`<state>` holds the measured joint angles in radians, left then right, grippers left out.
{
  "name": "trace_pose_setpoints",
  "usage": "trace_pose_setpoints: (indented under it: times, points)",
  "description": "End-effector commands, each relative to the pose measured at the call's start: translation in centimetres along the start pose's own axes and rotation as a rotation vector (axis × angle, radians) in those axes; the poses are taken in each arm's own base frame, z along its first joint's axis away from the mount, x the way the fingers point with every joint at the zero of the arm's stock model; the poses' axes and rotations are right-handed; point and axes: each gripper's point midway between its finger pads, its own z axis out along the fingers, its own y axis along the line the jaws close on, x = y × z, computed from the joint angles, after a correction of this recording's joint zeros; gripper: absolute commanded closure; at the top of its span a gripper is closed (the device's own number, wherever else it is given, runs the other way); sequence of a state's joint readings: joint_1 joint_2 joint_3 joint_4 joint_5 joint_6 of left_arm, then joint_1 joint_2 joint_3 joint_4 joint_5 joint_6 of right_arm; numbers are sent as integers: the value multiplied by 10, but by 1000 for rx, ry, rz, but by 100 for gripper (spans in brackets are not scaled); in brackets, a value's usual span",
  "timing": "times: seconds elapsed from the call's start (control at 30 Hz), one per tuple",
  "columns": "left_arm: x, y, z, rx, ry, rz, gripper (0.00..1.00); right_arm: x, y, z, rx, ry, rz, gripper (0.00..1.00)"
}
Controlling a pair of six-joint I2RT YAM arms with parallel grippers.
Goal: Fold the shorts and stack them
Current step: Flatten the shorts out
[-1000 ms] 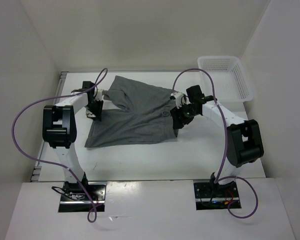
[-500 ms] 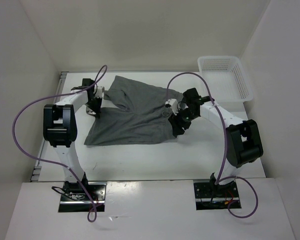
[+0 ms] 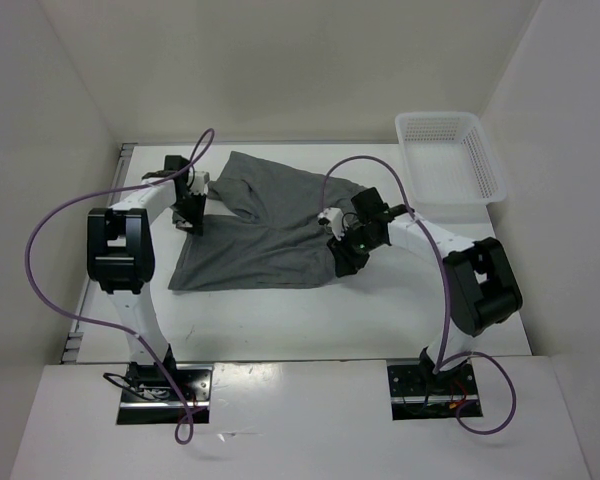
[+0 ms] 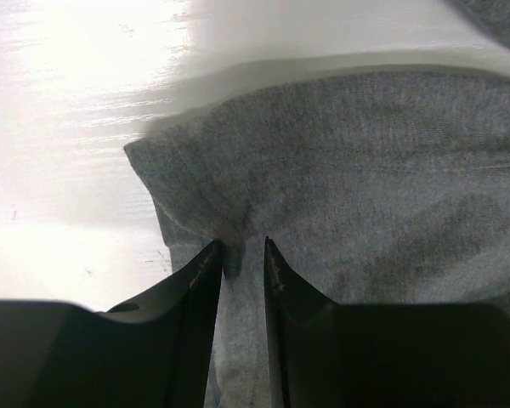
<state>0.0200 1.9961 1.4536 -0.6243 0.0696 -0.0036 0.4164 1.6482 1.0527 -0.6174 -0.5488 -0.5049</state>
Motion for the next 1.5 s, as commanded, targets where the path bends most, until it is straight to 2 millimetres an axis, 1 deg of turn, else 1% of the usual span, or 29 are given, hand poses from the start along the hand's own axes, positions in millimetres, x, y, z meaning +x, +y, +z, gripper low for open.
trace_pose_setpoints:
  times: [0.0,0.03,0.1,0.13,0.17,0.2,0.27,0.3,0.47,0.53,0.73,0.77,0.83,0.87,0.9,0.93,0.97,1.03,1.07,1.13,1.17,1.2,1.23,1.3,1.33,1.37,1.4,1.43,1.47]
  points:
    - [-9,-3,3,22,-13,5,66,-24,-13,3,36,-75,-1,71]
    - [-7,-3,7,22,-4,4,66,-24,-13,3,37,-75,-13,81]
    - [-11,-2,10,22,-12,5,70,-20,-15,2,43,-60,-34,91]
    - [-11,-2,10,22,-12,5,74,-17,-13,2,37,-47,-37,99]
    - [-13,-2,11,22,-12,5,78,-17,-12,-1,36,-46,-55,100]
    - [-20,1,10,8,-32,7,90,-7,-8,0,21,-16,-53,100]
    - [-27,4,10,-9,-49,9,100,2,-4,-4,7,11,-118,100]
    - [-38,7,5,-29,-77,11,100,7,-3,-5,-5,30,-140,100]
    - [-63,31,-6,-90,-130,-17,100,48,13,-15,-94,166,-282,100]
    - [-62,35,-3,-111,-117,-19,100,60,16,-17,-119,204,-312,100]
    - [-56,43,6,-151,-83,-23,100,68,17,-21,-130,243,-342,100]
    - [-54,44,10,-150,-74,-23,97,70,15,-18,-115,245,-324,100]
    - [-45,30,12,-71,-46,-23,76,61,5,-18,-46,222,-293,88]
    - [-43,21,11,-50,-43,-13,50,56,2,-16,-26,203,-273,79]
    - [-43,18,7,-38,-52,-12,44,48,0,-18,-14,189,-274,61]
    - [-34,12,7,-24,-30,-5,39,42,-3,-18,-1,173,-270,49]
    - [-33,12,5,-24,-31,-5,35,32,-5,-21,22,145,-267,43]
    - [-32,10,-8,-25,-37,-4,27,10,-10,-28,52,90,-222,37]
    - [-27,13,-14,-27,-30,-14,27,-9,-15,-39,79,41,-218,37]
    - [-20,15,-36,-32,-41,-23,26,-28,-27,-58,114,-47,-122,37]
    - [-21,12,-57,-35,-76,-19,26,-48,-37,-73,154,-115,-110,37]
    - [-1,10,-58,-31,-31,-24,26,-53,-49,-84,190,-153,-23,37]
    - [9,9,-62,-30,-15,-25,27,-66,-54,-96,213,-207,-1,37]
    - [33,2,-72,-7,36,-31,27,-86,-68,-107,266,-302,88,40]
    - [52,-3,-66,1,82,-24,27,-93,-74,-110,291,-330,116,43]
    - [63,-10,-66,18,108,-17,28,-98,-79,-107,322,-343,137,53]
    - [73,-11,-62,21,134,-20,29,-107,-84,-102,343,-372,156,58]
    - [80,-14,-61,35,147,-22,29,-111,-82,-87,343,-356,151,62]
    - [96,-20,-56,51,188,-16,29,-111,-91,-81,403,-342,163,71]
